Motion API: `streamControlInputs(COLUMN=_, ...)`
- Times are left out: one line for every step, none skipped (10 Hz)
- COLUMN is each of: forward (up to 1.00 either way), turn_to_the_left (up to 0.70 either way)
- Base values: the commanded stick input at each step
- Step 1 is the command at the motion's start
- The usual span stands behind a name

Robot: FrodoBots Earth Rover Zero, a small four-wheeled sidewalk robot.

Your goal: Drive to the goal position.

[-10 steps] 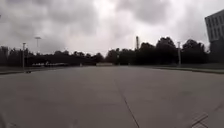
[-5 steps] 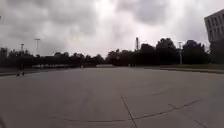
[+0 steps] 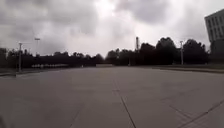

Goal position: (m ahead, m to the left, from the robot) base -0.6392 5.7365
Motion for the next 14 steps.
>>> streamControlInputs(forward=0.70, turn_to_the_left=0.00)
streamControlInputs(forward=0.70, turn_to_the_left=0.00)
streamControlInputs(forward=0.70, turn_to_the_left=0.00)
streamControlInputs(forward=0.70, turn_to_the_left=0.00)
streamControlInputs(forward=0.70, turn_to_the_left=0.00)
streamControlInputs(forward=0.70, turn_to_the_left=0.00)
streamControlInputs(forward=0.70, turn_to_the_left=0.00)
streamControlInputs(forward=0.70, turn_to_the_left=0.00)
streamControlInputs(forward=0.70, turn_to_the_left=0.00)
streamControlInputs(forward=0.70, turn_to_the_left=0.00)
streamControlInputs(forward=0.70, turn_to_the_left=0.00)
streamControlInputs(forward=0.70, turn_to_the_left=0.00)
streamControlInputs(forward=0.70, turn_to_the_left=0.00)
streamControlInputs(forward=0.70, turn_to_the_left=0.00)
